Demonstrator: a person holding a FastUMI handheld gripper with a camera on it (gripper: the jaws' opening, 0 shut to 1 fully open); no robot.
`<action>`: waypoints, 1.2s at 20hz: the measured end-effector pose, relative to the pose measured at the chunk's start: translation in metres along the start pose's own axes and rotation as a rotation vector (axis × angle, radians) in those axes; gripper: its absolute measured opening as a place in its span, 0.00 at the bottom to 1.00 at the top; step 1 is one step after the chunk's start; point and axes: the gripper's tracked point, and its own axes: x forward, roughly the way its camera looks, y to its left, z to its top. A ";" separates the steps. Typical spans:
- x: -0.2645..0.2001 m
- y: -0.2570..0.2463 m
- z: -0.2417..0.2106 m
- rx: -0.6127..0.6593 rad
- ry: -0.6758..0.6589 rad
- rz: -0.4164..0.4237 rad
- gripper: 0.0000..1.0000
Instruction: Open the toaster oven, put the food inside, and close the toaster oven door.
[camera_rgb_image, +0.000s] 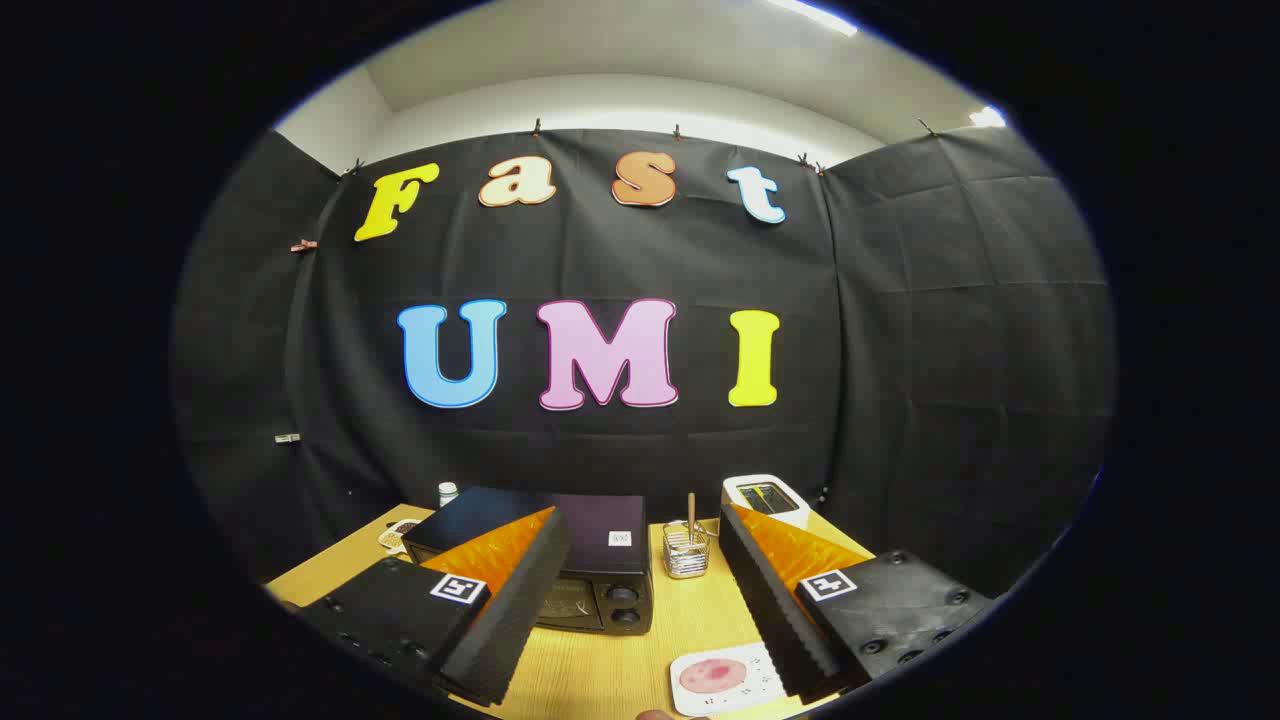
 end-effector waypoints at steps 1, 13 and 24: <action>0.000 0.000 0.000 0.000 -0.002 0.001 0.98; 0.004 0.015 -0.015 0.008 0.037 0.030 0.98; 0.026 0.060 -0.026 0.038 0.065 0.067 0.98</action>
